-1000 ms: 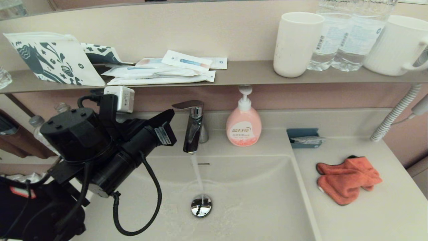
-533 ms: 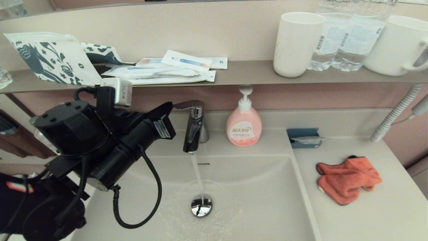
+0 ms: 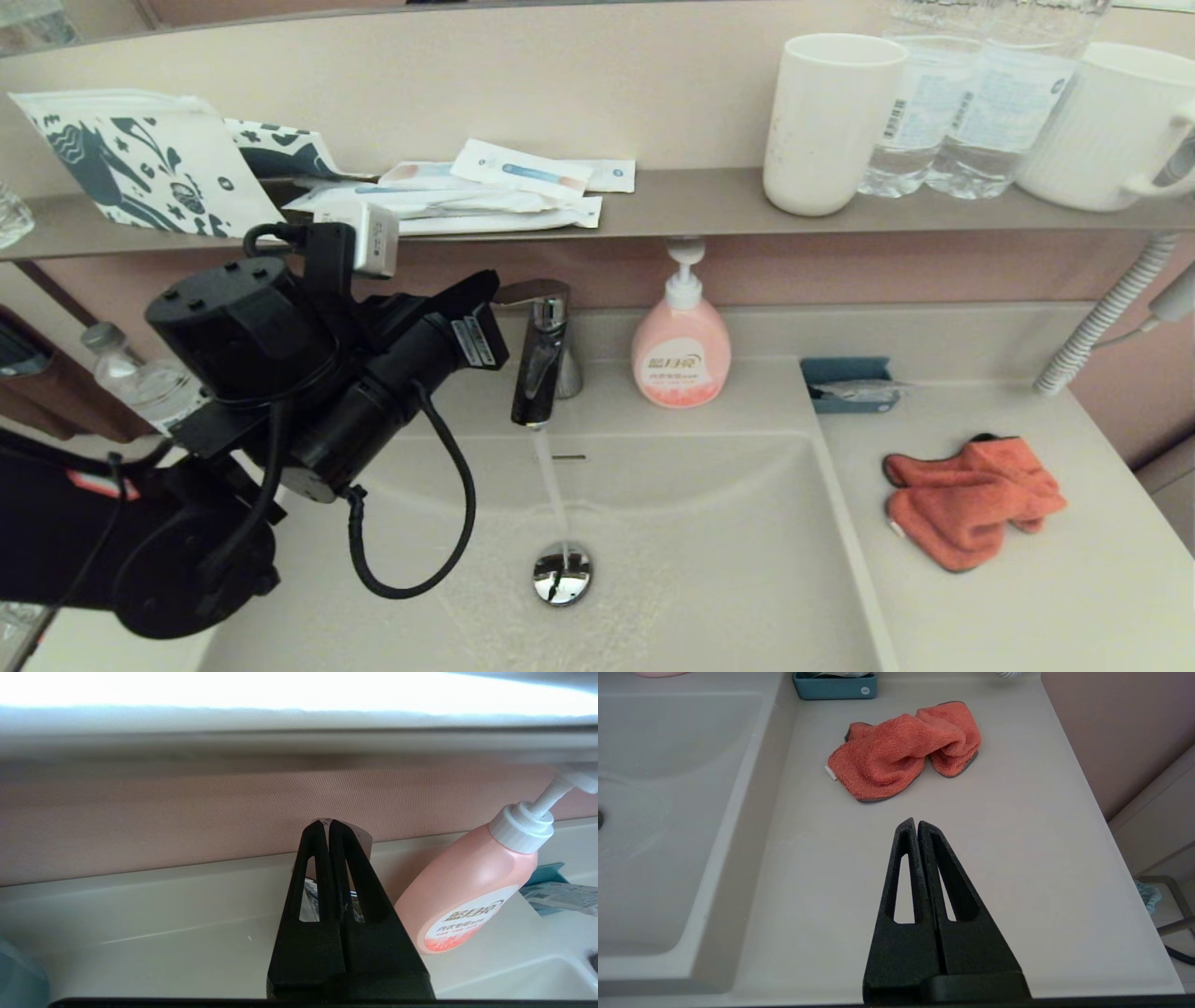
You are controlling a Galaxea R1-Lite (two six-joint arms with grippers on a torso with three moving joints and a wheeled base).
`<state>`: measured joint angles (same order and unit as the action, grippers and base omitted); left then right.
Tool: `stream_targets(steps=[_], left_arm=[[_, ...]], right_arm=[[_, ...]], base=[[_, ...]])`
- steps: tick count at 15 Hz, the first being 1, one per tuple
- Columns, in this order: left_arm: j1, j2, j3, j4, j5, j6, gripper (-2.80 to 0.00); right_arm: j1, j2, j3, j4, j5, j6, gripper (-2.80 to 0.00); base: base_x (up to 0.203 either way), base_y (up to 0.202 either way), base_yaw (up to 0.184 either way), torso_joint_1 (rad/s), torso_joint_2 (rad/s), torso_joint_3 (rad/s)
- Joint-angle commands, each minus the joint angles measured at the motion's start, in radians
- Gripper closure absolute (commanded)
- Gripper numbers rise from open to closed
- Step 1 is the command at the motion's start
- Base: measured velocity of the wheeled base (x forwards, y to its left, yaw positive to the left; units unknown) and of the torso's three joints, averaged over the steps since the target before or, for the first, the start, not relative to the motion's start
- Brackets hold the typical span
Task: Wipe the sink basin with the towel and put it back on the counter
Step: Turn off the faucet
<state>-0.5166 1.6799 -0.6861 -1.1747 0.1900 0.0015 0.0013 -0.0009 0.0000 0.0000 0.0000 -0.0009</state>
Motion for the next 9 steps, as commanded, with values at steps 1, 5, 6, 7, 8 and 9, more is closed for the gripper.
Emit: stream_targets(steps=[1, 5, 6, 7, 8, 9], left_arm=[[0.0, 0.011, -0.003, -0.006, 0.002, 0.0, 0.0], [-0.008, 0.012, 0.01, -0.007, 0.003, 0.0, 0.0], [-0.018, 0.012, 0.03, -0.009, 0.004, 0.0, 0.0], [-0.025, 0.012, 0.051, -0.01, 0.005, 0.0, 0.0], [-0.026, 0.012, 0.063, -0.012, 0.005, 0.0, 0.0], [-0.026, 0.01, 0.071, -0.013, 0.005, 0.0, 0.0]], right_arm=[[0.0, 0.001, 0.0, 0.0, 0.0, -0.001, 0.0], [0.0, 0.001, 0.0, 0.0, 0.0, -0.001, 0.0], [0.0, 0.001, 0.0, 0.0, 0.0, -0.001, 0.0], [0.0, 0.001, 0.0, 0.0, 0.0, -0.001, 0.0], [0.0, 0.001, 0.0, 0.0, 0.0, 0.0, 0.0], [0.0, 0.001, 0.0, 0.0, 0.0, 0.0, 0.0]], base=[[0.0, 0.0, 0.0, 0.0, 0.0, 0.0], [0.0, 0.0, 0.0, 0.0, 0.0, 0.0], [0.0, 0.0, 0.0, 0.0, 0.0, 0.0], [0.0, 0.0, 0.0, 0.0, 0.0, 0.0], [0.0, 0.0, 0.0, 0.0, 0.0, 0.0], [0.0, 0.0, 0.0, 0.0, 0.0, 0.0]])
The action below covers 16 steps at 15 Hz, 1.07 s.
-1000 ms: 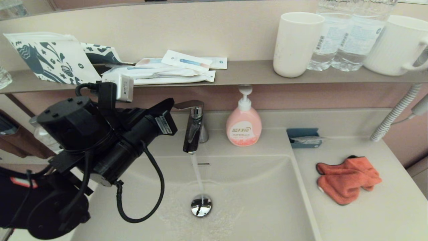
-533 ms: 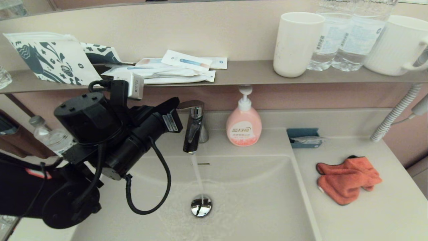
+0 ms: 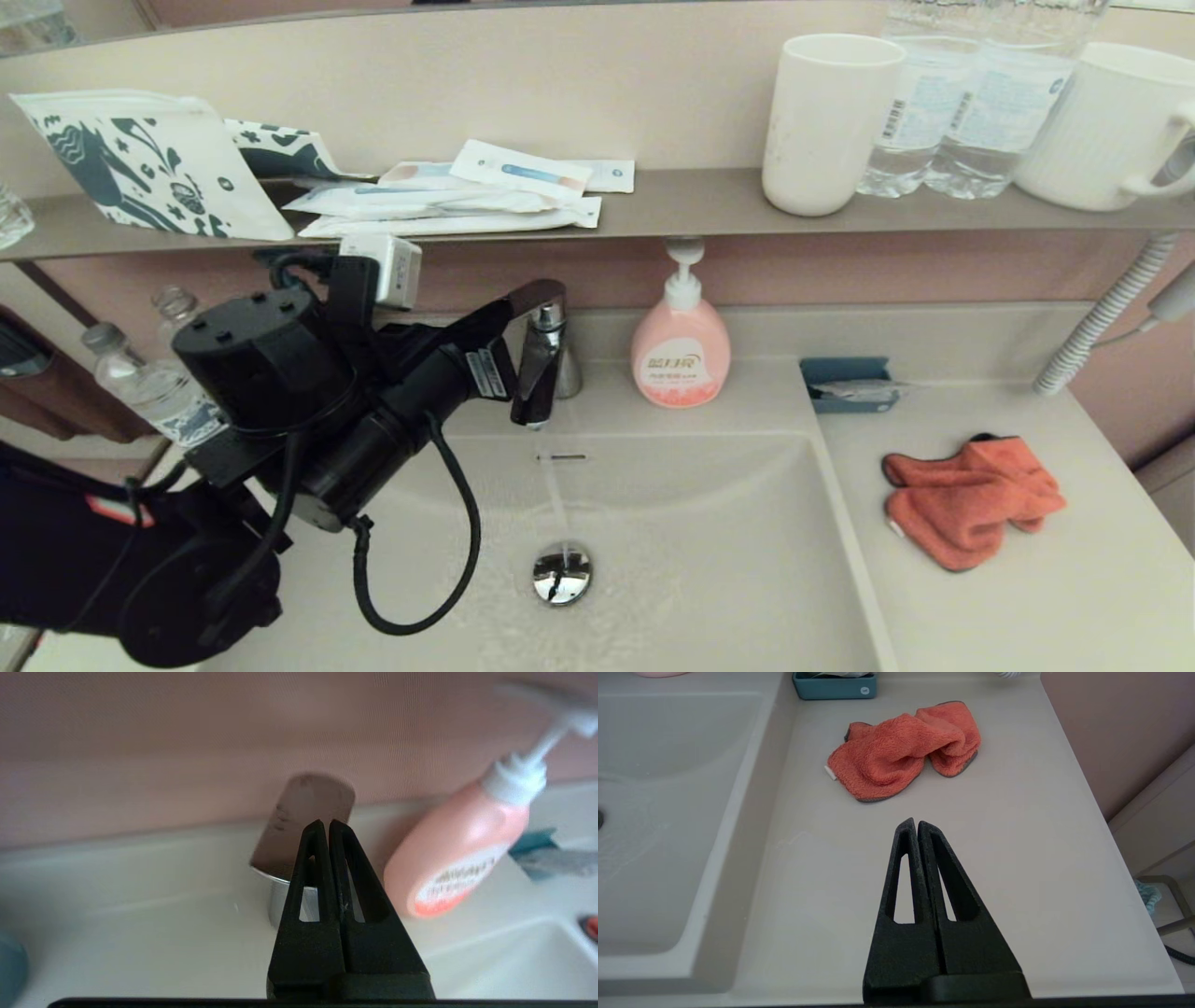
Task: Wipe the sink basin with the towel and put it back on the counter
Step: Turn off the faucet, then pick up the cloth
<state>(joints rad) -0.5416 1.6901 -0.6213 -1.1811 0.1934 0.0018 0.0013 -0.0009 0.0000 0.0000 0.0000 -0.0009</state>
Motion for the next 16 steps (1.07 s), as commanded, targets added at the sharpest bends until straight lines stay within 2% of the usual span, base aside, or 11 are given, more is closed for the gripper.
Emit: stream_targets(steps=[1, 6, 11, 16], left_arm=[[-0.001, -0.005, 0.017, -0.006, 0.003, 0.0, 0.0], [0.005, -0.1, 0.036, 0.009, 0.019, 0.02, 0.0], [0.106, -0.342, 0.192, 0.14, 0.029, 0.027, 0.0], [0.121, -0.621, 0.31, 0.28, 0.037, 0.033, 0.0]], right_arm=[[0.0, 0.001, 0.0, 0.0, 0.0, -0.001, 0.0], [0.0, 0.001, 0.0, 0.0, 0.0, -0.001, 0.0], [0.0, 0.001, 0.0, 0.0, 0.0, 0.0, 0.0], [0.0, 0.001, 0.0, 0.0, 0.0, -0.001, 0.0]], base=[[0.0, 0.0, 0.0, 0.0, 0.0, 0.0], [0.0, 0.0, 0.0, 0.0, 0.0, 0.0], [0.0, 0.0, 0.0, 0.0, 0.0, 0.0], [0.0, 0.0, 0.0, 0.0, 0.0, 0.0]])
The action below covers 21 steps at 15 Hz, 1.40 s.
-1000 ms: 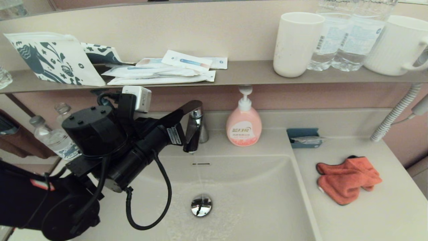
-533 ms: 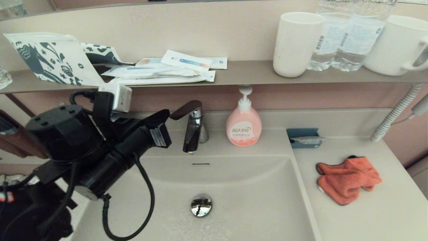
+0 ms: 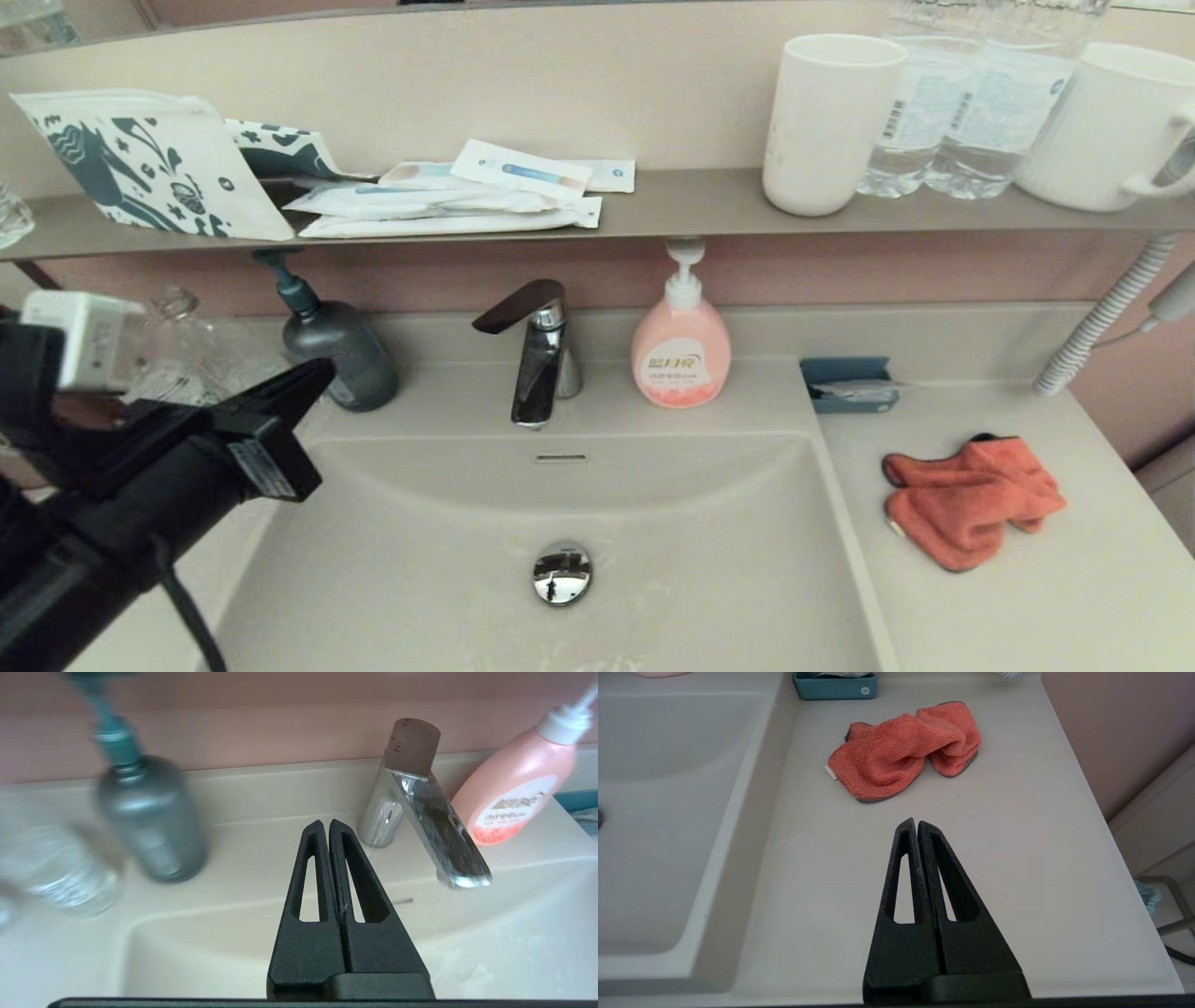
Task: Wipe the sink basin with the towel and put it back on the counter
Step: Pick up the cloth
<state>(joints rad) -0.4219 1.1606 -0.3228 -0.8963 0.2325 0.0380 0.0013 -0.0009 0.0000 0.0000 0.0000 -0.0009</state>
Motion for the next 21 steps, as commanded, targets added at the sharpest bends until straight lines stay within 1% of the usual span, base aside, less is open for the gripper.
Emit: stream_targets(steps=[1, 2, 3, 4, 5, 7, 8, 9, 10, 11, 13, 14, 16, 18, 19, 21], left_arm=[[0.007, -0.166, 0.028, 0.059, 0.015, 0.007, 0.0], [0.021, -0.233, 0.044, 0.125, 0.041, 0.014, 0.0], [0.054, -0.303, 0.064, 0.19, 0.072, 0.019, 0.0], [0.11, -0.375, 0.084, 0.246, 0.096, 0.023, 0.0], [0.159, -0.444, 0.095, 0.298, 0.107, 0.026, 0.0], [0.263, -0.607, 0.101, 0.444, 0.117, 0.039, 0.0], [0.324, -0.675, 0.103, 0.506, 0.117, 0.051, 0.0], [0.37, -0.735, 0.109, 0.548, 0.108, 0.06, 0.0], [0.408, -0.794, 0.122, 0.575, 0.085, 0.067, 0.0], [0.428, -0.837, 0.134, 0.596, 0.066, 0.071, 0.0], [0.442, -0.928, 0.146, 0.667, 0.025, 0.075, 0.0], [0.442, -0.968, 0.149, 0.704, -0.012, 0.076, 0.0], [0.437, -1.039, 0.149, 0.793, -0.147, 0.076, 0.0], [0.433, -1.085, 0.181, 0.846, -0.233, 0.076, 0.0], [0.433, -1.109, 0.213, 0.861, -0.267, 0.079, 0.0], [0.431, -1.14, 0.265, 0.871, -0.294, 0.09, 0.0]], right_arm=[[0.0, 0.001, 0.0, 0.0, 0.0, 0.0, 0.0], [0.0, 0.001, 0.0, 0.0, 0.0, -0.001, 0.0], [0.0, 0.001, 0.0, 0.0, 0.0, -0.001, 0.0], [0.0, 0.001, 0.0, 0.0, 0.0, -0.001, 0.0], [0.0, 0.001, 0.0, 0.0, 0.0, -0.001, 0.0], [0.0, 0.001, 0.0, 0.0, 0.0, -0.001, 0.0], [0.0, 0.001, 0.0, 0.0, 0.0, -0.001, 0.0], [0.0, 0.001, 0.0, 0.0, 0.0, -0.001, 0.0], [0.0, 0.001, 0.0, 0.0, 0.0, 0.0, 0.0], [0.0, 0.001, 0.0, 0.0, 0.0, -0.001, 0.0], [0.0, 0.001, 0.0, 0.0, 0.0, -0.001, 0.0], [0.0, 0.001, 0.0, 0.0, 0.0, 0.001, 0.0], [0.0, 0.001, 0.0, 0.0, 0.0, -0.001, 0.0], [0.0, 0.001, 0.0, 0.0, 0.0, 0.001, 0.0], [0.0, 0.001, 0.0, 0.0, 0.0, -0.001, 0.0], [0.0, 0.001, 0.0, 0.0, 0.0, -0.001, 0.0]], base=[[0.0, 0.0, 0.0, 0.0, 0.0, 0.0], [0.0, 0.0, 0.0, 0.0, 0.0, 0.0], [0.0, 0.0, 0.0, 0.0, 0.0, 0.0], [0.0, 0.0, 0.0, 0.0, 0.0, 0.0], [0.0, 0.0, 0.0, 0.0, 0.0, 0.0], [0.0, 0.0, 0.0, 0.0, 0.0, 0.0], [0.0, 0.0, 0.0, 0.0, 0.0, 0.0], [0.0, 0.0, 0.0, 0.0, 0.0, 0.0], [0.0, 0.0, 0.0, 0.0, 0.0, 0.0], [0.0, 0.0, 0.0, 0.0, 0.0, 0.0], [0.0, 0.0, 0.0, 0.0, 0.0, 0.0], [0.0, 0.0, 0.0, 0.0, 0.0, 0.0], [0.0, 0.0, 0.0, 0.0, 0.0, 0.0], [0.0, 0.0, 0.0, 0.0, 0.0, 0.0], [0.0, 0.0, 0.0, 0.0, 0.0, 0.0], [0.0, 0.0, 0.0, 0.0, 0.0, 0.0]])
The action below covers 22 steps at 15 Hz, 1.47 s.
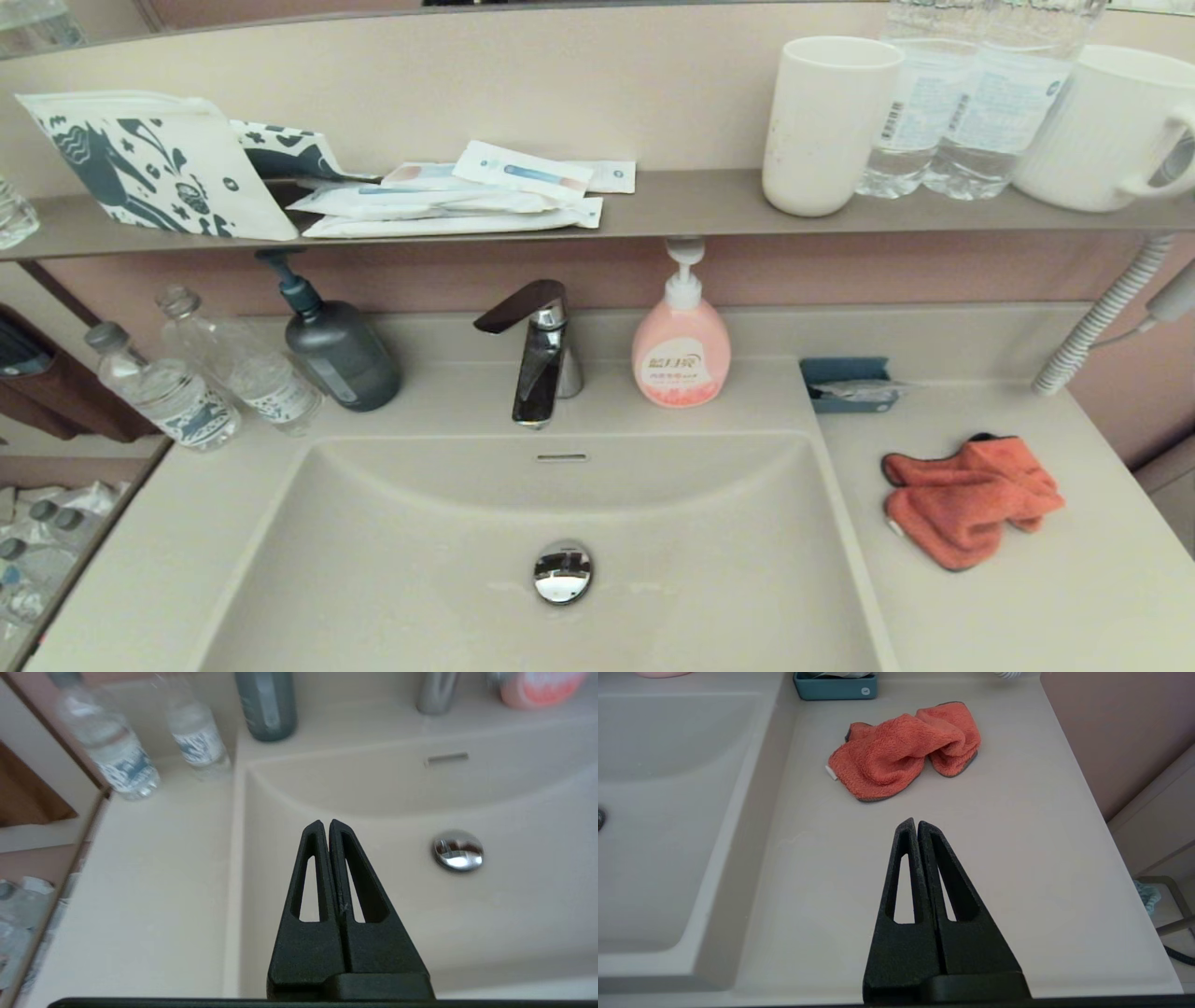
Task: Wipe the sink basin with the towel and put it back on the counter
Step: Pick up the cloth
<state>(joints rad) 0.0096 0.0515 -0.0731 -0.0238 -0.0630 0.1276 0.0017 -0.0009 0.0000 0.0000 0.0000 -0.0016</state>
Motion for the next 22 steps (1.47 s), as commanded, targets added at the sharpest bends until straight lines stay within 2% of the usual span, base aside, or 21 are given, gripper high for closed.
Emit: stream_targets(steps=[1, 3, 5, 8, 11, 14, 16, 21, 22], left_arm=[[0.0, -0.044, 0.034, -0.001, -0.009, 0.002, 0.0], [0.0, -0.05, 0.062, -0.01, -0.014, 0.012, 0.0], [-0.002, -0.05, 0.062, -0.006, -0.013, 0.012, 0.0], [-0.008, -0.045, 0.062, 0.062, 0.011, 0.006, 0.0], [-0.008, -0.05, 0.062, 0.061, 0.012, 0.003, 0.0], [-0.009, -0.05, 0.064, 0.059, 0.018, -0.036, 0.0], [-0.009, -0.05, 0.064, 0.059, 0.019, -0.036, 0.0], [-0.008, -0.05, 0.064, 0.059, 0.019, -0.036, 0.0], [-0.008, -0.05, 0.064, 0.059, 0.019, -0.036, 0.0]], right_arm=[[0.0, 0.001, 0.0, 0.001, 0.0, -0.004, 0.0], [0.0, 0.001, -0.041, 0.005, 0.0, -0.026, 0.0], [0.0, 0.031, -0.144, 0.026, 0.003, -0.032, 0.0], [-0.001, 0.221, -0.322, 0.043, -0.012, -0.032, 0.0], [-0.003, 0.451, -0.44, 0.038, -0.08, -0.033, 0.0], [-0.007, 0.685, -0.494, 0.033, -0.184, -0.031, 0.0], [-0.035, 0.822, -0.506, 0.03, -0.215, -0.03, 0.0], [-0.143, 1.252, -0.542, -0.05, -0.21, -0.033, 0.0], [-0.15, 1.312, -0.55, -0.064, -0.187, -0.044, -2.8]], base=[[0.0, 0.0, 0.0, 0.0, 0.0, 0.0], [0.0, 0.0, 0.0, 0.0, 0.0, 0.0], [0.0, 0.0, 0.0, 0.0, 0.0, 0.0], [0.0, 0.0, 0.0, 0.0, 0.0, 0.0], [0.0, 0.0, 0.0, 0.0, 0.0, 0.0], [0.0, 0.0, 0.0, 0.0, 0.0, 0.0], [0.0, 0.0, 0.0, 0.0, 0.0, 0.0], [0.0, 0.0, 0.0, 0.0, 0.0, 0.0], [0.0, 0.0, 0.0, 0.0, 0.0, 0.0]])
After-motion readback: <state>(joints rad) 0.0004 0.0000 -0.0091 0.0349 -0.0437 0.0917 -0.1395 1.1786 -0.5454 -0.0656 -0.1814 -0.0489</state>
